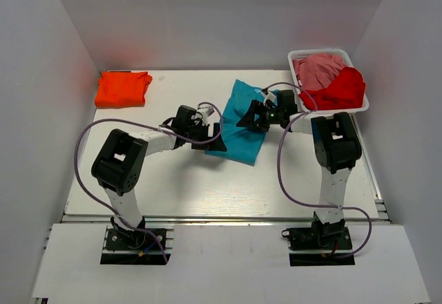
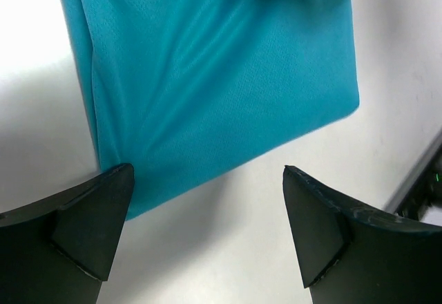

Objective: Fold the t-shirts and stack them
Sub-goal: Fold the folded rectangular tshirt in 1/3 of the way

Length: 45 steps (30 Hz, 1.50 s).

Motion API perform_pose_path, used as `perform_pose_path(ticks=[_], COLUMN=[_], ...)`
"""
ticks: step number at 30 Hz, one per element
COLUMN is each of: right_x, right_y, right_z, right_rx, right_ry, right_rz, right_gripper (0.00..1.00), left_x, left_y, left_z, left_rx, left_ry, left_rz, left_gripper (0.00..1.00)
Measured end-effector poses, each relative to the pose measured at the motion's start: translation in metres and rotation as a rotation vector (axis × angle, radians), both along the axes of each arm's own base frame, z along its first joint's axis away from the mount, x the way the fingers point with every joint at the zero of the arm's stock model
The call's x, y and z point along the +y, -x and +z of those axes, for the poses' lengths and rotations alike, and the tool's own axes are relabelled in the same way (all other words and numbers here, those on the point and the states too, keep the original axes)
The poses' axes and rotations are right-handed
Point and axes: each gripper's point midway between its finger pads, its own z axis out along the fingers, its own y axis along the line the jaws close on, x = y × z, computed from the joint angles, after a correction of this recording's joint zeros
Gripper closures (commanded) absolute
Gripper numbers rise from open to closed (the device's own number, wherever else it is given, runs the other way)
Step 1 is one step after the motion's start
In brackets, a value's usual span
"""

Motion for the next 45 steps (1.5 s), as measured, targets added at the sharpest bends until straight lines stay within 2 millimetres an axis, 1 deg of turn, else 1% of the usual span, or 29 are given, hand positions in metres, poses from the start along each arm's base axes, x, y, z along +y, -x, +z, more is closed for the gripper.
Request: perform_pose_path(ticks=[4, 7, 10, 12, 14, 16, 17, 19, 22, 23, 25, 26, 27, 28, 30, 31, 33, 35, 36, 38, 39, 40, 41, 42, 43, 44, 45], right_x=[0.003, 0.006, 0.009, 0.007, 0.004, -0.001, -0.003, -0.007, -0.016, -0.02, -0.032, -0.037, -0.044, -0.05, -0.062, -0.068, -0.077, -0.082, -0.083, -0.08, -0.077, -0.074, -0.071, -0.068, -0.065, -0.063, -0.062], right_y=[0.036, 0.058, 0.074, 0.083, 0.09, 0.094, 0.096, 0.098, 0.101, 0.106, 0.118, 0.124, 0.131, 0.141, 0.165, 0.181, 0.206, 0.225, 0.231, 0.235, 0.233, 0.23, 0.228, 0.226, 0.225, 0.225, 0.225], right_z=[-0.001, -0.001, 0.001, 0.002, 0.006, 0.017, 0.025, 0.048, 0.085, 0.092, 0.099, 0.096, 0.089, 0.079, 0.05, 0.034, 0.009, -0.008, -0.013, -0.015, -0.015, -0.015, -0.015, -0.016, -0.017, -0.018, -0.02], right_rx=[0.013, 0.016, 0.007, 0.003, -0.002, -0.029, -0.047, -0.102, -0.199, -0.219, -0.228, -0.219, -0.199, -0.163, -0.072, -0.009, 0.084, 0.158, 0.18, 0.201, 0.201, 0.2, 0.203, 0.205, 0.206, 0.209, 0.219], right_ry=[0.005, 0.012, 0.048, 0.083, 0.12, 0.157, 0.166, 0.177, 0.184, 0.19, 0.215, 0.231, 0.251, 0.273, 0.311, 0.331, 0.352, 0.361, 0.36, 0.336, 0.32, 0.307, 0.293, 0.277, 0.263, 0.252, 0.246], right_rz=[0.028, 0.052, 0.071, 0.075, 0.076, 0.072, 0.072, 0.059, 0.022, 0.005, -0.028, -0.043, -0.06, -0.074, -0.086, -0.087, -0.09, -0.093, -0.091, -0.088, -0.088, -0.087, -0.084, -0.083, -0.082, -0.078, -0.079], right_gripper=[0.1, 0.1, 0.1, 0.1, 0.1, 0.1, 0.1, 0.1, 0.1, 0.1, 0.1, 0.1, 0.1, 0.1, 0.1, 0.1, 0.1, 0.1, 0.1, 0.1, 0.16, 0.19, 0.22, 0.26, 0.36, 0.41, 0.51], left_x=[0.003, 0.01, 0.018, 0.026, 0.031, 0.034, 0.034, 0.036, 0.038, 0.039, 0.041, 0.042, 0.044, 0.044, 0.045, 0.045, 0.044, 0.041, 0.04, 0.037, 0.035, 0.032, 0.029, 0.027, 0.026, 0.024, 0.024], left_y=[0.041, 0.075, 0.101, 0.111, 0.11, 0.106, 0.103, 0.096, 0.088, 0.087, 0.088, 0.089, 0.091, 0.092, 0.094, 0.095, 0.095, 0.096, 0.096, 0.098, 0.1, 0.101, 0.1, 0.1, 0.1, 0.1, 0.102], left_z=[0.0, 0.0, 0.002, 0.007, 0.019, 0.035, 0.042, 0.052, 0.052, 0.048, 0.036, 0.029, 0.022, 0.015, 0.006, 0.004, 0.002, 0.001, 0.0, -0.005, -0.009, -0.01, -0.01, -0.011, -0.011, -0.011, -0.013], left_rx=[0.035, 0.074, 0.114, 0.126, 0.096, 0.042, 0.022, -0.015, -0.026, -0.018, 0.012, 0.032, 0.053, 0.07, 0.095, 0.1, 0.101, 0.098, 0.094, 0.102, 0.109, 0.114, 0.11, 0.109, 0.109, 0.107, 0.111], left_ry=[-0.009, -0.023, -0.052, -0.08, -0.086, -0.082, -0.081, -0.084, -0.115, -0.128, -0.158, -0.174, -0.189, -0.201, -0.217, -0.22, -0.213, -0.205, -0.201, -0.202, -0.203, -0.195, -0.187, -0.183, -0.18, -0.178, -0.181], left_rz=[-0.036, -0.052, -0.053, -0.035, -0.013, 0.009, 0.017, 0.038, 0.062, 0.065, 0.064, 0.061, 0.057, 0.054, 0.049, 0.047, 0.04, 0.031, 0.027, 0.015, 0.006, -0.001, -0.003, -0.01, -0.014, -0.016, -0.018], left_gripper=[0.0, 0.0, 0.0, 0.0, 0.0, 0.0, 0.0, 0.0, 0.0, 0.0, 0.02, 0.05, 0.05, 0.05, 0.06, 0.06, 0.08, 0.11, 0.13, 0.17, 0.18, 0.23, 0.24, 0.26, 0.34, 0.37, 0.4])
